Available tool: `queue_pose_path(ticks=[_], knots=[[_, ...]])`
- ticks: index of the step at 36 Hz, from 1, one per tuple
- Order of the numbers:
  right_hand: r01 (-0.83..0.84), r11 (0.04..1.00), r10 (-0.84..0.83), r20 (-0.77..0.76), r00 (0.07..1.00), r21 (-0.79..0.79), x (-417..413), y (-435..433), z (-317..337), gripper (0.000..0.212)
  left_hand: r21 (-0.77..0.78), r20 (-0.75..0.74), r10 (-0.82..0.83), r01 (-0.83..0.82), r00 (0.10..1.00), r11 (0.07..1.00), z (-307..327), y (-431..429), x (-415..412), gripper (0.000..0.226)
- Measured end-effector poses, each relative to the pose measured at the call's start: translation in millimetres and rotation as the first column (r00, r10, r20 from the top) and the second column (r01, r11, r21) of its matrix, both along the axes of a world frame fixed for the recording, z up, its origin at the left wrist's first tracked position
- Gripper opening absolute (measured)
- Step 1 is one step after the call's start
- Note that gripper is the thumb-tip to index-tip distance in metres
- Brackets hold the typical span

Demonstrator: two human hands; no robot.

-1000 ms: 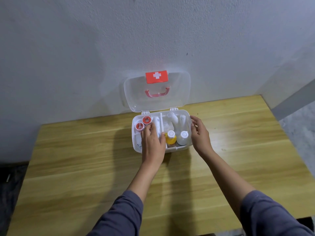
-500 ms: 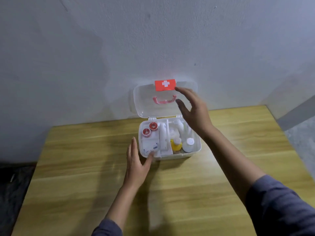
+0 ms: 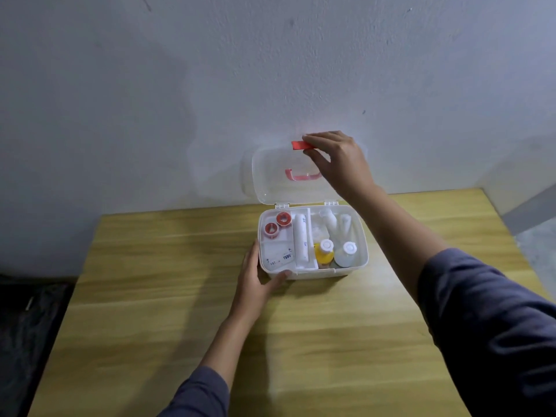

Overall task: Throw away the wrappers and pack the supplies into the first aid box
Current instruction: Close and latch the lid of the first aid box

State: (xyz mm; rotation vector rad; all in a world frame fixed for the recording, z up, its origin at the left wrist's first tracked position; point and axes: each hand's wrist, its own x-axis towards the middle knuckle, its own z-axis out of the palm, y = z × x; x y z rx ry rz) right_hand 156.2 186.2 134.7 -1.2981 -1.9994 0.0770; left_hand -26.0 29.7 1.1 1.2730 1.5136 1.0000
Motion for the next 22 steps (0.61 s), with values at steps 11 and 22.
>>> queue_pose_path(ticks=[11, 22], knots=[[-0.043, 0.981, 0.069, -0.135, 0.988, 0.188, 13, -81, -38, 0.019, -0.031, 0.077, -0.002, 0.004, 0.997, 1.000, -4, 15, 5, 0.075], [-0.176, 0.983, 0.166, -0.144, 0.975, -0.055, 29, -144, -94, 0.018, -0.054, 0.022, 0.026, -0.025, 0.999, 0.998, -13, 20, 9, 0.096]])
